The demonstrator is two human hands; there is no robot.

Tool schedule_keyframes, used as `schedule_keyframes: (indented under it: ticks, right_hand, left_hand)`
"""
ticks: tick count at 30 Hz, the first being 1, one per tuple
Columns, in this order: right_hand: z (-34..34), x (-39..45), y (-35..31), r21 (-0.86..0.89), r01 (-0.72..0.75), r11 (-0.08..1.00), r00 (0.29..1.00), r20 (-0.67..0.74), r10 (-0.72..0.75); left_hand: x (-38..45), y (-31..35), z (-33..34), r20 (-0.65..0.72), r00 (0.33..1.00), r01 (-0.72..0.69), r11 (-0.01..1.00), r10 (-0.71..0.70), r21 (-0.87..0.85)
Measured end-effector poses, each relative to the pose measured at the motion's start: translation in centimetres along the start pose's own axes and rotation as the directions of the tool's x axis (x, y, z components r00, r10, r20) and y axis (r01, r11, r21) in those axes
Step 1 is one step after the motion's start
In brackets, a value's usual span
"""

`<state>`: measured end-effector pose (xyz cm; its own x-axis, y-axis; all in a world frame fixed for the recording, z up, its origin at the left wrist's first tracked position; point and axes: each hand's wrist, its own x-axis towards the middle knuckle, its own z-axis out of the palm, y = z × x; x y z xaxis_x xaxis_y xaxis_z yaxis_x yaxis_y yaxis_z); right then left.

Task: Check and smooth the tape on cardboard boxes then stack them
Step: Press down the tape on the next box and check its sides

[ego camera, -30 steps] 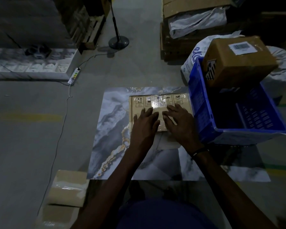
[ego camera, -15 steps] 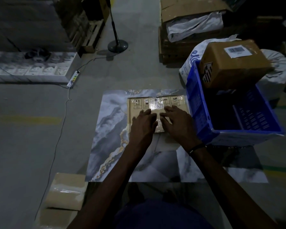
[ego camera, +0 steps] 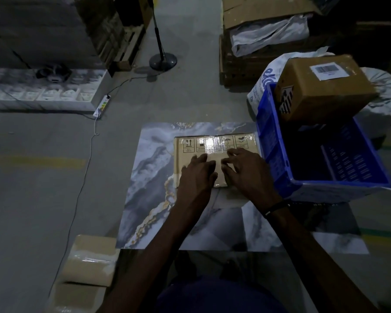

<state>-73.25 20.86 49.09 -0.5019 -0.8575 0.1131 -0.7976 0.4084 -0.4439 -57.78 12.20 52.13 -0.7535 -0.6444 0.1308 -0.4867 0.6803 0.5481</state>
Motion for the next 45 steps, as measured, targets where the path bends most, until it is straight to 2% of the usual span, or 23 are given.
schedule_keyframes:
  ticks: [7,13,20,25,31,36,40,45]
  right_hand:
    - [0.8,-0.8,0.1,0.051,-0.022,0.998,1.000,-0.013,0.022]
    - [0.4,-1.8,1.0,0.174,0.031,0.984,0.997,-0.078,-0.018]
    - [0.0,-4.6,4.1,0.086,0.165,0.983,0.979,-0.134,-0.152]
    - [0.4,-5.8,4.6,0.140,0.185,0.973,0.974,-0.156,-0.163]
    - [-0.1,-5.1,4.3,0.230,0.213,0.950,0.959,-0.234,-0.158]
    - [-2.9,-2.9,3.2,0.235,0.264,0.935,0.937,-0.293,-0.191]
    - [-4.1,-0.6,3.2,0.341,0.213,0.916,0.947,-0.304,-0.106]
    - [-2.1,1.2,4.6,0.393,0.146,0.908,0.967,-0.251,-0.047]
  left_hand:
    - [-0.1,-1.2,1.7,-0.011,1.000,0.028,1.000,-0.028,-0.010]
    - [-1.9,-2.2,1.2,-0.149,0.988,-0.060,0.994,0.046,-0.094]
    - [-5.5,-6.3,2.5,-0.211,0.972,-0.093,0.995,0.100,0.040]
    - [-6.1,-6.7,3.1,-0.264,0.958,-0.119,0.993,0.114,-0.001]
    - [-5.3,-6.3,1.9,-0.249,0.968,-0.056,0.993,0.028,-0.107]
    - [-3.6,-5.4,-0.4,-0.262,0.963,-0.093,0.989,0.061,-0.114]
    - [-1.5,-5.5,-1.2,-0.256,0.963,-0.109,0.991,0.085,-0.079]
    - [0.2,-6.6,0.2,-0.198,0.977,-0.085,0.995,0.074,-0.048]
